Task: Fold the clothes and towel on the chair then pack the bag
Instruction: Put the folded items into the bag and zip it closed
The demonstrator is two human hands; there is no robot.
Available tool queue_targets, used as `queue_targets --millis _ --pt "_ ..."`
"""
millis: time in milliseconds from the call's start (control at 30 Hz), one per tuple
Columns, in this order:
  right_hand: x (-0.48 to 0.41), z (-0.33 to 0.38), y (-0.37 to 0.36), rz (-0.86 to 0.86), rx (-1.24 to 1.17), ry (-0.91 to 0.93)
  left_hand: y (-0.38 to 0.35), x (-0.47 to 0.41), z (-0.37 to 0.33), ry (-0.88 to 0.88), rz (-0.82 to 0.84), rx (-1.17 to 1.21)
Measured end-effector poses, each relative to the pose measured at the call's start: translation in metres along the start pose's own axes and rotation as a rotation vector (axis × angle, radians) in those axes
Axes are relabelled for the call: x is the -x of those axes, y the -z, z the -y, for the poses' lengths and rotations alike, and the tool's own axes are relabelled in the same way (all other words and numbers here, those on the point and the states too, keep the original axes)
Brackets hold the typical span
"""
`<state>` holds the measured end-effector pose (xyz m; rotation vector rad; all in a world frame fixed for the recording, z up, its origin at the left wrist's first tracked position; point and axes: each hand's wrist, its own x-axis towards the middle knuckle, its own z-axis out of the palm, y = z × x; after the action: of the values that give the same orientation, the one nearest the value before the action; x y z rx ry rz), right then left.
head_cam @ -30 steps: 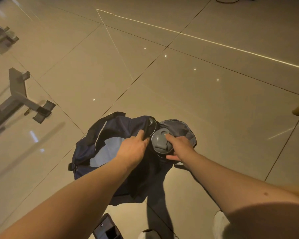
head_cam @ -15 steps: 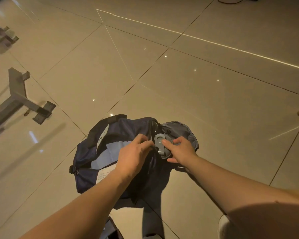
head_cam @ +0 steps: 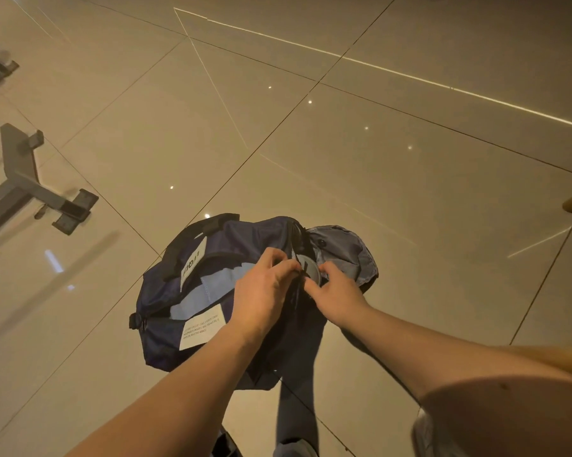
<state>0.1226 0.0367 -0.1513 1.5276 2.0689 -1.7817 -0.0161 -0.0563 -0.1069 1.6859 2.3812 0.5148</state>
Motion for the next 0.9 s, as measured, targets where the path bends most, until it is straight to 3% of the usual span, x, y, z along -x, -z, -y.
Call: queue_targets --millis 100,167,300,467,633,900 --pt "0.01 -0.016 -0.012 0.161 -0.177 0.013 -0.004 0.001 0.009 0.148 0.009 0.08" --pt "0.011 -0.023 -0.015 0.138 -0.098 0.077 -0.006 0.002 0.011 0.166 0.011 0.091" --pt "0.011 -0.016 -0.016 -0.022 0.068 0.139 -0.002 -0.014 0.006 -0.141 -0.031 -0.158" --pt "0.011 -0.025 -0.024 -0.048 -0.011 0.109 0.011 -0.042 0.019 -0.357 0.173 -0.264" --pt "0.007 -0.028 -0.019 -0.006 -0.16 0.09 0.01 -0.049 0.024 -0.327 0.282 -0.194" --pt "0.013 -0.026 -0.003 -0.128 0.179 0.264 0.009 -0.045 0.023 -0.271 0.226 -0.142"
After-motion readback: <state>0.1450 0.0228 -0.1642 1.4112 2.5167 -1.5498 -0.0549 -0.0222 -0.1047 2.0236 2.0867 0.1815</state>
